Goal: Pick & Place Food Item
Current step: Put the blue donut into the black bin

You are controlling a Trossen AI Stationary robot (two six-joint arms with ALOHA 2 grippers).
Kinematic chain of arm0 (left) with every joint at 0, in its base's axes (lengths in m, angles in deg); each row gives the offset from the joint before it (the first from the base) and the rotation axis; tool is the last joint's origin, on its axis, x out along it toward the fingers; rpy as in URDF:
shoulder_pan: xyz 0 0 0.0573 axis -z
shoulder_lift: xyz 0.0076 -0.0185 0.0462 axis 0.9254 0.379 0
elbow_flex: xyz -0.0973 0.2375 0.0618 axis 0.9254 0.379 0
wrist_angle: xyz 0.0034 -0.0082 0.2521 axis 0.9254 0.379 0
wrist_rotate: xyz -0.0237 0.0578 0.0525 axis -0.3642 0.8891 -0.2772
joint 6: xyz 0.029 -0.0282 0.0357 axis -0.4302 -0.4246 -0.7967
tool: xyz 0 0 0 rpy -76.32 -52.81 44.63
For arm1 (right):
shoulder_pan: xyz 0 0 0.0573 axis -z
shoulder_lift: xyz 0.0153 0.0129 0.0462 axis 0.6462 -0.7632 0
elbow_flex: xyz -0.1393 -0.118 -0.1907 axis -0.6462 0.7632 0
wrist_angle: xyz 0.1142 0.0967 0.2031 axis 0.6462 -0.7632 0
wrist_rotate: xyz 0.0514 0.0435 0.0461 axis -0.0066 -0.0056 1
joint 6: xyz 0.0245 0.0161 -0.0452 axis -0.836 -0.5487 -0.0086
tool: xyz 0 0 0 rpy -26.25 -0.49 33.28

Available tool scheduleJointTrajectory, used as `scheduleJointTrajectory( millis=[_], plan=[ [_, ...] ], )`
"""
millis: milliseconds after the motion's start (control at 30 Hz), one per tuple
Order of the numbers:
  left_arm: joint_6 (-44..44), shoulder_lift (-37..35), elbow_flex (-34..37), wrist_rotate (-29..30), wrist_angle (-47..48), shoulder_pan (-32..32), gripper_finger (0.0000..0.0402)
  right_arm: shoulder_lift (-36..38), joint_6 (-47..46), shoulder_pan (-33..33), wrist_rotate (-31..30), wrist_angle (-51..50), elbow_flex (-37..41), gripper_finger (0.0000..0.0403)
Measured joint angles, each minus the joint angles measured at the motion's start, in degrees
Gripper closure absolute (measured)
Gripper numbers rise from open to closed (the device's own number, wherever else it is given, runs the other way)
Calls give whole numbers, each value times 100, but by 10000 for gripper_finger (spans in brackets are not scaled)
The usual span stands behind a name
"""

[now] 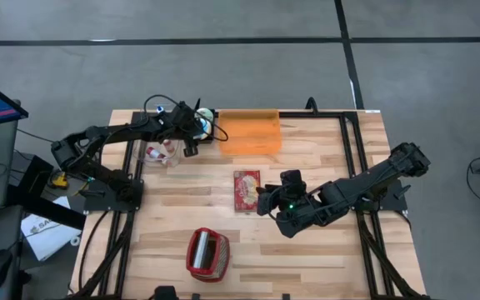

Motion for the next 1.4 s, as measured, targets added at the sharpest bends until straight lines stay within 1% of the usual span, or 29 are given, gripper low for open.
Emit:
scheduleJointTrajectory(
  millis=[200,300,567,700,767,867,1100,1333,1400],
  plan=[
    [-1,-61,-9,165,-58,15,190,0,-3,0,0,6,0,239],
    [-3,-211,-24,165,-155,15,191,0,-15,0,0,22,0,239],
    [-8,-300,-31,210,-186,4,194,0,-11,0,0,22,0,239],
    [-51,-299,-31,249,-158,5,194,0,-11,0,2,20,0,239],
    [-53,-321,-92,332,25,53,194,0,-9,0,4,22,0,239],
    [-53,-524,-132,368,46,92,196,0,-42,0,7,10,0,239],
    [46,-986,-133,371,98,75,207,0,-39,0,-29,-3,0,239],
    [209,-841,-133,220,431,76,215,0,-46,0,-44,-22,0,239],
    [212,-829,-133,60,659,79,216,0,-50,0,-46,-22,0,239]
  ],
)
